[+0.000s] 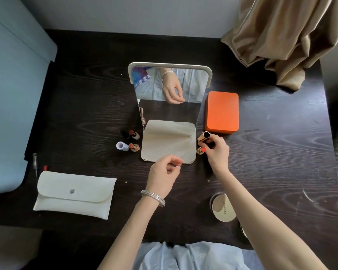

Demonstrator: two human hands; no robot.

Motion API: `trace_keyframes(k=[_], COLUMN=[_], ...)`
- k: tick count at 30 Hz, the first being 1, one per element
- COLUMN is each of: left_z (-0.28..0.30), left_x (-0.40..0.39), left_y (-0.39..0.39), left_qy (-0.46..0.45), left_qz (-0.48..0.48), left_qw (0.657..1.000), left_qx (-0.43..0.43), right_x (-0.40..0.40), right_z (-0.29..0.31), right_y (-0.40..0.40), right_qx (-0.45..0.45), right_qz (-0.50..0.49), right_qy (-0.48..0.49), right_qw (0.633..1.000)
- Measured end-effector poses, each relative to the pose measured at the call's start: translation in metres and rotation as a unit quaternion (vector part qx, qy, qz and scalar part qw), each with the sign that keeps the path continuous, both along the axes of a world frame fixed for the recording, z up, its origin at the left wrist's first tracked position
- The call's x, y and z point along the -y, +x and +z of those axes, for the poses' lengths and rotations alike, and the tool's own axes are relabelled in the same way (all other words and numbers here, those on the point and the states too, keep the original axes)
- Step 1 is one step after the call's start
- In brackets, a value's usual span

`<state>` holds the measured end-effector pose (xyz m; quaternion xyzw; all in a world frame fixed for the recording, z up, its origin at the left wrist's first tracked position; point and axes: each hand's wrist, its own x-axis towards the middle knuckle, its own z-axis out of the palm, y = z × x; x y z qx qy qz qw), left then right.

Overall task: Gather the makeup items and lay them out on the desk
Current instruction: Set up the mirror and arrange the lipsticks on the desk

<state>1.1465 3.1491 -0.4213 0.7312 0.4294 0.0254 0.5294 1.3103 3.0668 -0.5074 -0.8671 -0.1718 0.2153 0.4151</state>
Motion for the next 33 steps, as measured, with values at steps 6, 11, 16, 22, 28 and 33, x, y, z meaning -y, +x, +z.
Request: trace_keyframes(k=[6, 11, 16, 22, 28, 33], left_z=[-0.003, -0.003, -0.004, -0.006, -0.008, -0.009], left_x=[0.0, 0.001, 0.001, 0.002, 0.003, 0.002], left_y=[0.001, 0.002, 0.001, -0.002, -0.004, -0.007], left_qy=[-0.007, -0.013, -0.013, -0.014, -0.018, -0.02], left_qz=[-0.004, -0.006, -0.006, -0.003, 0.001, 0.001], left_qw=[1.0, 1.0, 1.0, 1.0, 0.999, 0.999], left_qx=[-0.009, -0.01, -0.014, -0.022, -0.034, -0.037], right_x=[0.003, 0.005, 0.006, 0.0, 0.003, 0.015], right_z=[-0.002, -0.001, 0.0, 0.002, 0.006, 0.009], right_y=[0.001, 0.003, 0.004, 0.003, 0.006, 0.018], right_qx=[0.01, 0.023, 0.01, -0.011, 0.013, 0.13], right_qz=[0.015, 0.044, 0.051, 0.017, 0.04, 0.264], right_qy=[0.01, 0.03, 0.039, 0.032, 0.04, -0.069], right_qw=[1.0, 0.998, 0.998, 0.999, 0.998, 0.953])
